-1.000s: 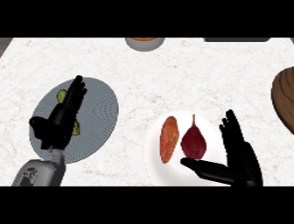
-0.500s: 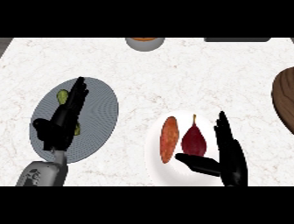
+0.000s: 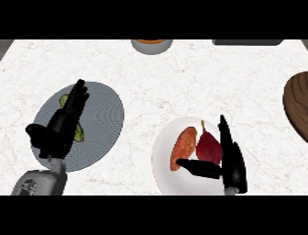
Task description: Pick the pear from the plate and place it in the bowl
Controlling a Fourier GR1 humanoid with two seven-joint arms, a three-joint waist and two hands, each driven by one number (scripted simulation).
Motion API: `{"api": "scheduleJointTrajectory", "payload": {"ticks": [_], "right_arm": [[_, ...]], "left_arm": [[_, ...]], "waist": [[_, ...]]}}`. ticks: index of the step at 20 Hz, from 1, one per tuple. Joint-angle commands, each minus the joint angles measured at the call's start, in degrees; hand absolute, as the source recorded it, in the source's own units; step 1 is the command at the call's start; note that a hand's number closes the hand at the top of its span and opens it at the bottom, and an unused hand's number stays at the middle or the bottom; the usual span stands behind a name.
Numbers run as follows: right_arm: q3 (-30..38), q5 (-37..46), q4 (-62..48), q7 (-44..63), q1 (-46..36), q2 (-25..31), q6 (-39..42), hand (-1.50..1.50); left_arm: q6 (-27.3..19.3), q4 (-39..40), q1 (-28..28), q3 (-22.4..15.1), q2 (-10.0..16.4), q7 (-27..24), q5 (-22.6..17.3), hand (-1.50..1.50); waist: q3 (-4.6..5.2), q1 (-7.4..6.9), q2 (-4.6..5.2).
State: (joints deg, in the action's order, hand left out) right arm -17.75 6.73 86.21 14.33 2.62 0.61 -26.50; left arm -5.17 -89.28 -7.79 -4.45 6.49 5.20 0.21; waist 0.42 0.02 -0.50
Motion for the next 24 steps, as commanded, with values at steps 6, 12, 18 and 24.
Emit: {"api": "scheduleJointTrajectory", "payload": {"ticks": [6, 12, 18, 24], "right_arm": [[-5.08, 6.69, -6.83, -4.82, -4.46, 0.11, 3.08, 1.50], [-4.41, 2.08, -7.16, -6.47, -5.10, -0.53, 2.39, 1.50], [-3.25, 7.21, 6.00, -0.60, -3.02, 9.03, 6.06, 1.50], [-1.90, 10.16, 16.56, -7.59, 2.95, 15.31, 6.24, 1.50]], "left_arm": [[-0.64, 1.88, -2.04, 0.89, -0.71, 0.00, 1.37, 0.00], [1.88, 1.63, 0.47, 1.41, -0.89, -1.38, 0.88, 0.00], [-0.94, -1.49, -0.68, 0.60, -2.26, 2.08, 2.94, 0.00], [1.94, -3.40, 2.31, 1.68, -0.63, 1.17, 0.79, 0.00]], "waist": [[-0.42, -0.12, 0.50], [-0.42, -0.07, 0.51], [-0.39, 0.20, 0.36], [-0.40, 0.25, 0.31]]}}
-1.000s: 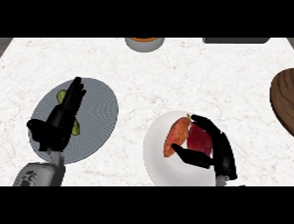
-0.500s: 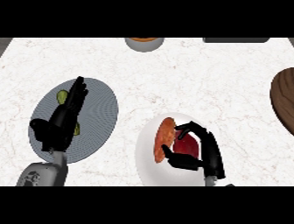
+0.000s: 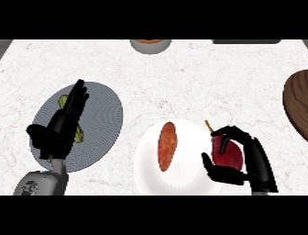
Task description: Pick the pear from the plate and place it in the bowl
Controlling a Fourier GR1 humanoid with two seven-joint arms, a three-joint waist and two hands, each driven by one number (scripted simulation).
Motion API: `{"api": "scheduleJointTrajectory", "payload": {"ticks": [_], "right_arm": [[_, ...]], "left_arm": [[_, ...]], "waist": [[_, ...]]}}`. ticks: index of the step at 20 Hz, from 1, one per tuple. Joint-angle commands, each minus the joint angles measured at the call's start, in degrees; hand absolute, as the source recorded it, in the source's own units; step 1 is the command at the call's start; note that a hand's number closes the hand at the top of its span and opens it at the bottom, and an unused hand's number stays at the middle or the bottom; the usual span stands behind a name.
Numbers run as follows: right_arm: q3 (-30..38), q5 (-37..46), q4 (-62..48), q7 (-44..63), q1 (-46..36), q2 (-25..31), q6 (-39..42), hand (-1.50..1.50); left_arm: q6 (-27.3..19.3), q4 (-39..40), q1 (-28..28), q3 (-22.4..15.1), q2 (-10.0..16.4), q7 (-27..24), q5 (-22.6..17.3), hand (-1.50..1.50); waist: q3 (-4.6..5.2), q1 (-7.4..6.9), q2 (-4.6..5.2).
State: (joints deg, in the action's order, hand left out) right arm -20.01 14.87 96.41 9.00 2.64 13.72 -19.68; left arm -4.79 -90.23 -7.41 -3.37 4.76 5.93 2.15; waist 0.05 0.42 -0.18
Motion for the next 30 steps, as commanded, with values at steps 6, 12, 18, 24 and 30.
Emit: {"api": "scheduleJointTrajectory", "payload": {"ticks": [6, 12, 18, 24, 30], "right_arm": [[1.71, 13.06, 20.14, 5.31, 0.49, 5.43, -4.10, 1.50], [7.69, 20.45, 35.19, 25.90, -4.07, 11.04, 4.59, 1.50], [18.40, 14.68, 34.46, 40.62, -20.18, 15.22, 17.52, 1.50], [25.64, 11.80, 29.05, 45.98, -30.63, 16.73, 21.80, 1.50], [28.97, 11.70, 16.31, 39.59, -32.67, 17.97, 23.30, 1.50]], "left_arm": [[1.07, 1.93, -0.95, 1.99, 1.02, -0.37, -0.93, 0.00], [1.09, 1.36, -1.08, 0.58, -0.07, -0.56, -0.25, 0.00], [-0.23, 0.10, -0.68, -0.32, -1.35, 0.09, 0.90, 0.00], [1.26, 5.58, -2.17, 1.28, -1.28, -3.19, 0.02, 0.00], [1.58, 1.41, 1.12, 0.89, -0.56, -2.65, 0.71, 0.00]], "waist": [[0.05, 0.31, -0.06], [0.08, 0.10, 0.00], [0.02, -0.63, 0.12], [0.01, -0.29, 0.21], [-0.04, -0.65, 0.16]]}}
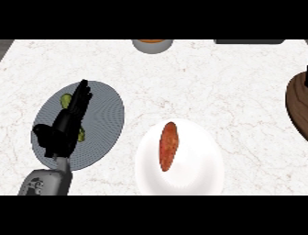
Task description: Pick the pear from the plate and place it in the bowl
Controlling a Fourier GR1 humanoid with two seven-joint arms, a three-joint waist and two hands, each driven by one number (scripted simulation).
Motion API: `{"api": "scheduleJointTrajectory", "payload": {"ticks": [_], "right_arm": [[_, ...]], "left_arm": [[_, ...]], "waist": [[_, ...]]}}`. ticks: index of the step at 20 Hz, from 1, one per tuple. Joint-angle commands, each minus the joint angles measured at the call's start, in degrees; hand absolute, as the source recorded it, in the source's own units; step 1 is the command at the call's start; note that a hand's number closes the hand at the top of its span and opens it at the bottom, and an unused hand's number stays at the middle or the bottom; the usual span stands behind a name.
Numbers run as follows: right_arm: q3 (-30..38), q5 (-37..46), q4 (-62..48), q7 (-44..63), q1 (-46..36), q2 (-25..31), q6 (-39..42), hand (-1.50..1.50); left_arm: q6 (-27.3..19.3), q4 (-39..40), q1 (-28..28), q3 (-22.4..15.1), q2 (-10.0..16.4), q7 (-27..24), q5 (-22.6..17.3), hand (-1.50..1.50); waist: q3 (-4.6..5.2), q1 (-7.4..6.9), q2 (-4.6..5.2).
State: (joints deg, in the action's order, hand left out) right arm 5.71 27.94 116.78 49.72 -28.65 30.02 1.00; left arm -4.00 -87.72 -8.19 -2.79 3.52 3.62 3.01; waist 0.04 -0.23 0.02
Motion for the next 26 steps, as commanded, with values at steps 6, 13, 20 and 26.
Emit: {"api": "scheduleJointTrajectory", "payload": {"ticks": [6, 13, 20, 26], "right_arm": [[4.81, 4.53, -17.35, -9.38, -0.03, 10.20, 5.52, 1.50], [10.84, 6.91, -34.69, -28.07, 6.62, 9.85, -4.30, 1.50], [12.81, 9.44, -52.14, -38.71, 2.96, 11.72, -8.13, 1.50], [14.41, 6.32, -67.43, -47.20, 0.59, 11.82, -6.05, 1.50]], "left_arm": [[1.63, -1.96, 0.70, 0.37, 0.65, 1.88, -1.35, 0.00], [-1.72, -1.40, 0.78, -2.03, -2.08, 0.61, 2.30, 0.00], [0.02, -3.44, 2.69, -1.76, -1.19, 1.76, 1.51, 0.00], [0.39, 0.39, -1.60, 0.69, -0.83, 0.26, 0.36, 0.00]], "waist": [[-0.03, -0.41, 0.12], [-0.10, -0.07, 0.14], [-0.09, -0.54, 0.15], [-0.12, -0.83, 0.36]]}}
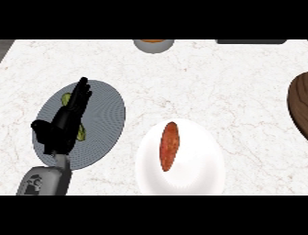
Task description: Pick the pear from the plate and place it in the bowl
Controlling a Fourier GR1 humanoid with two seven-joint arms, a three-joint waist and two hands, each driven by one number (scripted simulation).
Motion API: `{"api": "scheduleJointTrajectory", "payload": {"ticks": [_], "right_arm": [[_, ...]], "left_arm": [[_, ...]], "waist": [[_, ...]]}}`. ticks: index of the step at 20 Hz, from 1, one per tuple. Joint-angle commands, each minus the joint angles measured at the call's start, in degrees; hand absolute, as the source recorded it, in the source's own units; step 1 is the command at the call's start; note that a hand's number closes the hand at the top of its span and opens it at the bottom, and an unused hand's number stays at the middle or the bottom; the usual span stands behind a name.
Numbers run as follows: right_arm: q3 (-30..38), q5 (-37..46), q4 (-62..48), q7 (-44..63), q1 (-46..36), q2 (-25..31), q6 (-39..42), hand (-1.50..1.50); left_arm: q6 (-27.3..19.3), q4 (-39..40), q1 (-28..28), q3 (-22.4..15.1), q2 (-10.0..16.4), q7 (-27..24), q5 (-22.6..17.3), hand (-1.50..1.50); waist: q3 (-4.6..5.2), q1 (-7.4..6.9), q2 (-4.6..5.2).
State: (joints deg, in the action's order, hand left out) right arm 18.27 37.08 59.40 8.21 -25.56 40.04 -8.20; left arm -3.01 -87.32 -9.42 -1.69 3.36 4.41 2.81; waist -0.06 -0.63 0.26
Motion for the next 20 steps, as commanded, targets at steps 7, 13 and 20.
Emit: {"api": "scheduleJointTrajectory", "payload": {"ticks": [7, 13, 20], "right_arm": [[5.24, -9.80, -18.18, -17.29, -1.03, -0.15, 8.36, -1.50], [11.37, -16.70, -18.41, -26.81, -2.82, -1.32, 6.06, -1.50], [17.74, -24.52, -15.15, -25.34, -2.54, 1.41, 7.98, -1.50]], "left_arm": [[-1.05, 0.43, -0.75, -1.15, -1.34, 0.98, 1.38, 0.00], [-2.31, -0.19, 0.09, -1.53, -1.89, 0.60, 2.66, 0.00], [-0.71, -0.02, 0.59, -0.84, -1.43, 0.16, 1.26, 0.00]], "waist": [[-0.02, 0.14, -0.01], [-0.02, 0.50, -0.11], [0.06, 0.93, -0.30]]}}
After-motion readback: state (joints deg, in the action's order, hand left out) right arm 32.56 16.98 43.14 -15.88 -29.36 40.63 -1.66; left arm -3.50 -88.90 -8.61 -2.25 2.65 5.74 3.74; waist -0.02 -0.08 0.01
